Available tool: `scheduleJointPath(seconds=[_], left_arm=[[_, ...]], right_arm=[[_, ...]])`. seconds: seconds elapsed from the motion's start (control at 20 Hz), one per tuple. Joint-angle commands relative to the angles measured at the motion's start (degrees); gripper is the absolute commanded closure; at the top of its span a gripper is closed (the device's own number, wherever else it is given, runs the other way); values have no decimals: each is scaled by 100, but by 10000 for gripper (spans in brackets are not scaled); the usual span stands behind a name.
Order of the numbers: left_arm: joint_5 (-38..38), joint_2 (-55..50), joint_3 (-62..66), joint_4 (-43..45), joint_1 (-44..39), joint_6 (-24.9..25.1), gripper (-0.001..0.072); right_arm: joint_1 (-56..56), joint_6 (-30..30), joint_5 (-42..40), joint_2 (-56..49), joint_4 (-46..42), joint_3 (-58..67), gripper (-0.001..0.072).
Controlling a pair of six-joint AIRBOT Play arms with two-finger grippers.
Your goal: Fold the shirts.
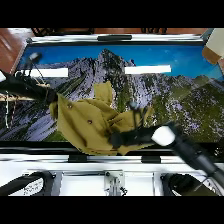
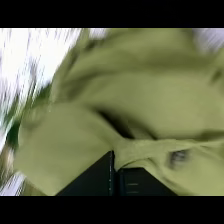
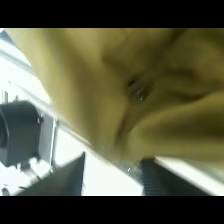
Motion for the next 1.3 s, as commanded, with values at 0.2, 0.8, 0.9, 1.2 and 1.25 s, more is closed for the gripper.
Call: scheduleJointPath(seconds=[0.2,0.8,0.9,1.2,1.25], left_arm=[[-13,680,-592,612,448,323,661],[358,822,-592,-164,433,177,661],[376,820,-592,-304,433,90,661],[439,817,-592,-560,431,92,661],[531,817,-592,-608,431,90,661]], right_arm=[[-1239,-704,-671,-13,208,1204,87],[-2059,-1386,444,-4360,-660,3869,87],[-1792,-1622,146,-4642,-435,3877,88],[-1440,-1604,-190,-4859,-402,3877,88],[-1412,-1554,-188,-4883,-398,3877,92]])
